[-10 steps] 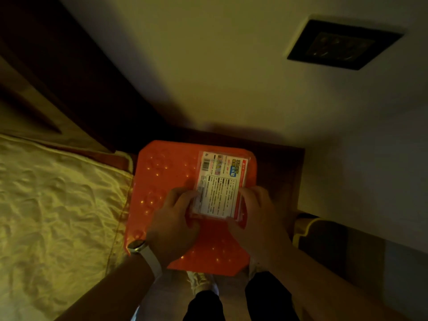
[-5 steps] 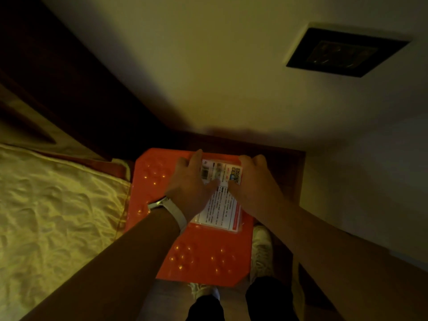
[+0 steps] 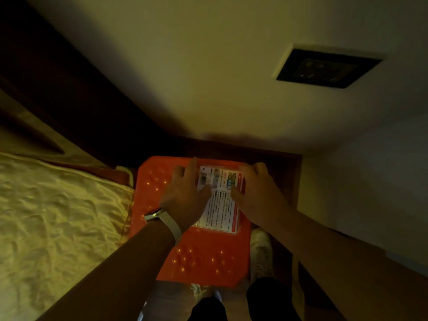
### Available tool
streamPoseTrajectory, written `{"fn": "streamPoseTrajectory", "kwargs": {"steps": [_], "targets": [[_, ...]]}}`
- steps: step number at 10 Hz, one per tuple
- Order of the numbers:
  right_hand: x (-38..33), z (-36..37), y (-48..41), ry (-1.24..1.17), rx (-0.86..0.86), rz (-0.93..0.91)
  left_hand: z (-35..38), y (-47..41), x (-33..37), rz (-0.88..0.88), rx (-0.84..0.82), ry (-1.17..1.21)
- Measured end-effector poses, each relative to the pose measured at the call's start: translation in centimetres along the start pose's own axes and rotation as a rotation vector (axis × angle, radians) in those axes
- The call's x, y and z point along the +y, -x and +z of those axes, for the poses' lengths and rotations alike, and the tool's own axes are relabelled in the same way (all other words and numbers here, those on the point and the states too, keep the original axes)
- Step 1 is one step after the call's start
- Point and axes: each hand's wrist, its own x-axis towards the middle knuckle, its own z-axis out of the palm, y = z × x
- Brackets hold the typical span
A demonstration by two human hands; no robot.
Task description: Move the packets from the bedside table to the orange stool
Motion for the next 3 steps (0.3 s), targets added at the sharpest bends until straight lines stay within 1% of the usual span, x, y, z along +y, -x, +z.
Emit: {"fn": "streamPoseTrajectory", "kwargs": {"steps": [1,2,3], "targets": [[-0.9,-1.6,1.4,0.064,0.009,-0.021,-2.4,1.7,0.3,0.036,-0.041,-0.069],[-2.5,-3.0,3.0,0.128,0.036,-0.068,-4.8,4.4,0.8,0.139,-0.083,-0.19],[-4.7,-4.9,4.8,0.183,0.057,-0.104,-7.5,6.6,0.9,0.166,-0.072,-0.278]]}}
